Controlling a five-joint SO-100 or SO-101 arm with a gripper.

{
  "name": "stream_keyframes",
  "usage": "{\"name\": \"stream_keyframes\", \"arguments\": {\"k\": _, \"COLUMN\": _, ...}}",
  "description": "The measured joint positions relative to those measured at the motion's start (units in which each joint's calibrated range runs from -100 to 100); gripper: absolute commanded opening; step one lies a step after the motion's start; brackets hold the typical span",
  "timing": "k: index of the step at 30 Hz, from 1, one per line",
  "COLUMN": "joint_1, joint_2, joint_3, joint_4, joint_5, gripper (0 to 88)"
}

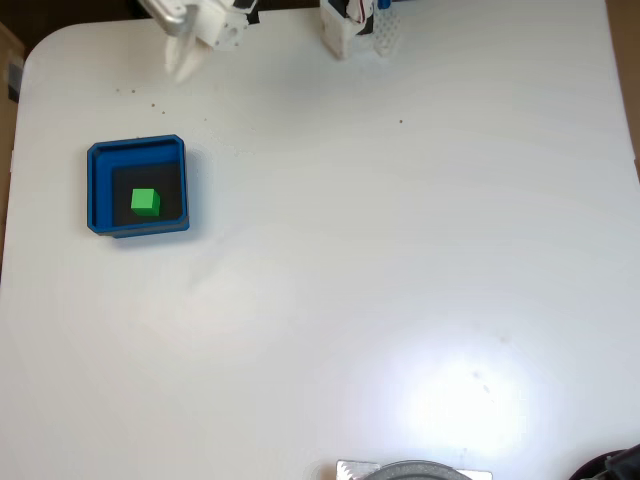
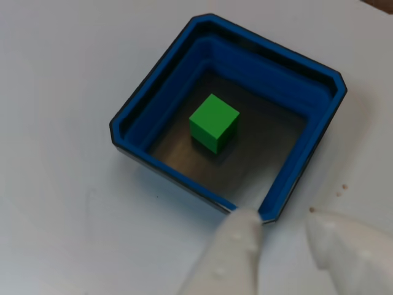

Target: Pick up green cube and drop it in the blue box

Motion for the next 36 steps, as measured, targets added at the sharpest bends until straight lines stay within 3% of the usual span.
{"name": "stream_keyframes", "arguments": {"k": 15, "joint_1": -0.07, "joint_2": -35.17, "joint_3": 48.95, "joint_4": -22.84, "joint_5": 0.00, "gripper": 2.1}}
{"name": "stream_keyframes", "arguments": {"k": 27, "joint_1": -0.07, "joint_2": -60.23, "joint_3": 75.35, "joint_4": -24.08, "joint_5": 0.00, "gripper": 2.1}}
{"name": "stream_keyframes", "arguments": {"k": 36, "joint_1": -1.78, "joint_2": -71.18, "joint_3": 85.10, "joint_4": -24.16, "joint_5": 0.00, "gripper": 2.1}}
